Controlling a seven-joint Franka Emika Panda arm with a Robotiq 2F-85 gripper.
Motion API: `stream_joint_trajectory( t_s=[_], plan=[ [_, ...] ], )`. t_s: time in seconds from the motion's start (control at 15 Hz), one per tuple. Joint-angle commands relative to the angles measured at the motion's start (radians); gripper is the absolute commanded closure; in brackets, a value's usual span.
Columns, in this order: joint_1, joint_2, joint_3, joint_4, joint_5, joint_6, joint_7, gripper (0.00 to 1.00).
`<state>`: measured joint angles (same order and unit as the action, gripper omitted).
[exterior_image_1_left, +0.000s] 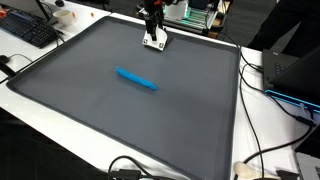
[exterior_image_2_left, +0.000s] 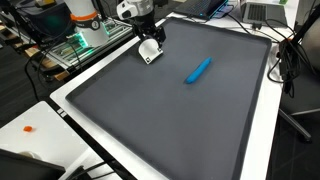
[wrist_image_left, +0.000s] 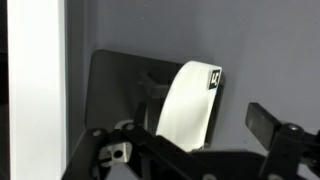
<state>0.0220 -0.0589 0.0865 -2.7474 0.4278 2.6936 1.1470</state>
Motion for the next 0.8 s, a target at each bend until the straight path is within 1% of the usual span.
stream_joint_trajectory(
  t_s=[0.0, 0.07, 0.2, 0.27, 0.4, 0.47, 0.53, 0.67, 0.73],
  plan=[
    [0.004, 0.023, -0.004, 0.001, -0.075, 0.041, 0.067, 0.0],
    [0.005, 0.024, -0.004, 0.001, -0.083, 0.044, 0.071, 0.03],
    [0.005, 0.029, -0.005, 0.001, -0.116, 0.053, 0.1, 0.28],
    [0.005, 0.029, -0.005, 0.001, -0.128, 0.055, 0.11, 0.33],
    [0.005, 0.028, -0.005, 0.001, -0.143, 0.056, 0.127, 0.49],
    [0.006, 0.027, -0.006, 0.001, -0.146, 0.056, 0.133, 0.54],
    [0.006, 0.027, -0.006, 0.002, -0.147, 0.057, 0.135, 0.61],
    [0.007, 0.026, -0.006, 0.002, -0.143, 0.058, 0.141, 0.77],
    [0.007, 0.025, -0.006, 0.003, -0.134, 0.06, 0.14, 0.87]
  ],
)
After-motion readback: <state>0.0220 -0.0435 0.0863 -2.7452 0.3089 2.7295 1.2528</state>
